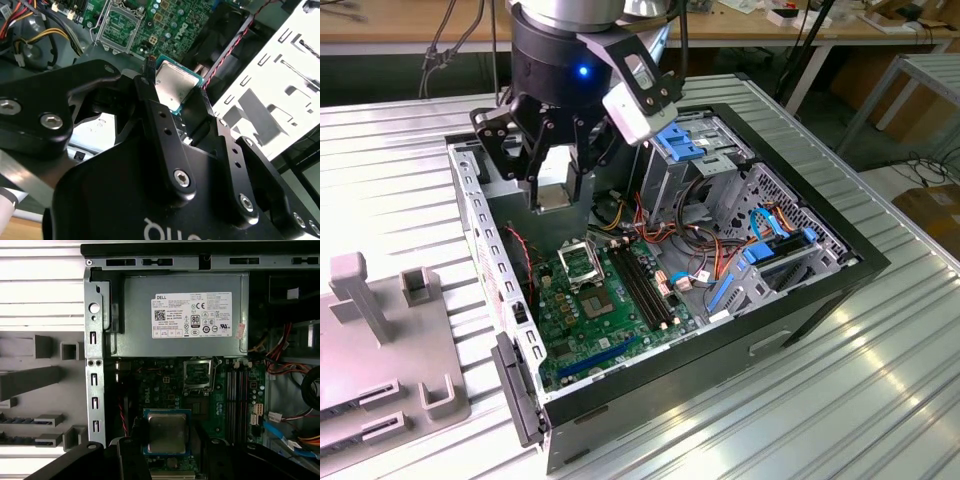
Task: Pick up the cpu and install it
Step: 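Pick up the cpu and move it towards the insertion slot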
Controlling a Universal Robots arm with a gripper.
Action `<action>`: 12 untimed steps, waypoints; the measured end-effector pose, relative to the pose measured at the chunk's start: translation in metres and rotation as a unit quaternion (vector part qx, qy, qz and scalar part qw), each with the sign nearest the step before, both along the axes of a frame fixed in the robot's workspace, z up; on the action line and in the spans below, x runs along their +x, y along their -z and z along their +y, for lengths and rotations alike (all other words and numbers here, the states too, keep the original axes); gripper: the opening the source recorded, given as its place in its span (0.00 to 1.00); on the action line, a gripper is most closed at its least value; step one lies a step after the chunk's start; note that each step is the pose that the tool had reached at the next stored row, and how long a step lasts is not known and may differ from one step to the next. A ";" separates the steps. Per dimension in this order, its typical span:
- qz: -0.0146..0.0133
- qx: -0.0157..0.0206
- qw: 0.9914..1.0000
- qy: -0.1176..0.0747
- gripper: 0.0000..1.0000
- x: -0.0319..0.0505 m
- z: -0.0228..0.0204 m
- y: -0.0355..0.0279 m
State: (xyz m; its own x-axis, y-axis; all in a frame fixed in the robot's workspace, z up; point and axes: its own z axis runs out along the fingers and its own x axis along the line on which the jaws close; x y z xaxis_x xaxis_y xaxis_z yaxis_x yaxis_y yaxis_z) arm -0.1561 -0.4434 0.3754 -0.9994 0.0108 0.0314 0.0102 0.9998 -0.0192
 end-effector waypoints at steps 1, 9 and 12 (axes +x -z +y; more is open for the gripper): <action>0.000 0.000 1.000 0.000 0.47 0.0013 -0.0001 0.0001; 0.000 0.000 1.000 0.000 0.47 0.0172 -0.0016 0.0003; 0.000 0.000 1.000 0.000 0.47 0.0223 -0.0022 0.0005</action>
